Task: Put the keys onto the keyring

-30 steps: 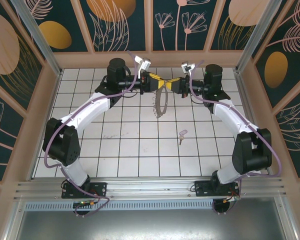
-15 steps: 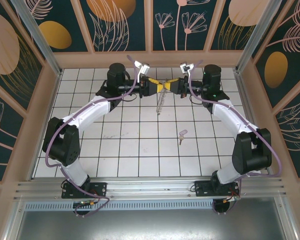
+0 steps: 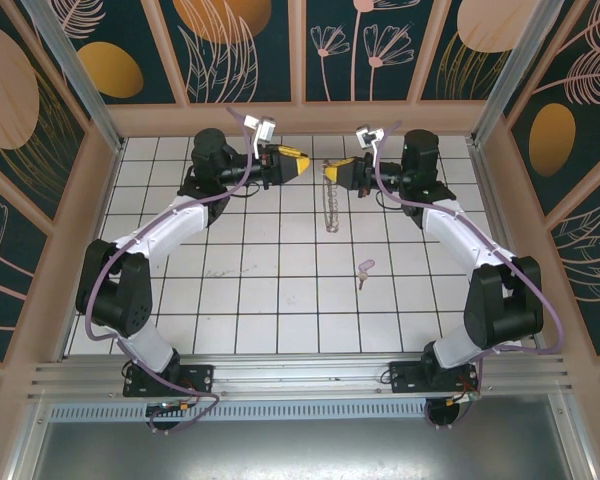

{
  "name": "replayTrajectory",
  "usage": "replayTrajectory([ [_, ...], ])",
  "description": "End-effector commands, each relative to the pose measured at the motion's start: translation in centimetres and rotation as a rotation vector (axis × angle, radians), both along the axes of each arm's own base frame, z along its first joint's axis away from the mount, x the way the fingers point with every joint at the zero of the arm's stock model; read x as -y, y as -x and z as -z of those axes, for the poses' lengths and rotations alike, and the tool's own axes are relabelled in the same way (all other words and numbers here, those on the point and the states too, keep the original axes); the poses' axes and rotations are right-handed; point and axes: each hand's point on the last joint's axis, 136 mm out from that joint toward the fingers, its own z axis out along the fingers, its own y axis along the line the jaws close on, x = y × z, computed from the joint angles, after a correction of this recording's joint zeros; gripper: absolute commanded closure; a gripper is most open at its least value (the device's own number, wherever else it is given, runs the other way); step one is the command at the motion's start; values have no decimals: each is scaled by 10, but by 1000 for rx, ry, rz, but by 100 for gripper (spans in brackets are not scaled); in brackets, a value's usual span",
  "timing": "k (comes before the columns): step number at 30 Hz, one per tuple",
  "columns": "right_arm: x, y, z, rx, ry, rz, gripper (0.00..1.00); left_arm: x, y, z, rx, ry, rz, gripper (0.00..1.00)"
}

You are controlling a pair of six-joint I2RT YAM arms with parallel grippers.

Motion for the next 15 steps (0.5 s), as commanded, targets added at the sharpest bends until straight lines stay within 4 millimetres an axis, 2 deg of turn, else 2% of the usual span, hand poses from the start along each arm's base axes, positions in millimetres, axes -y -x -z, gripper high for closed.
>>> replayTrajectory([
  [1,-6,11,-22,79,-33,-25,100,-1,13,-11,30,36,52,71],
  [15,-16,10,-28,90,-48,-28,100,0,19,1,-18,43,88,70],
])
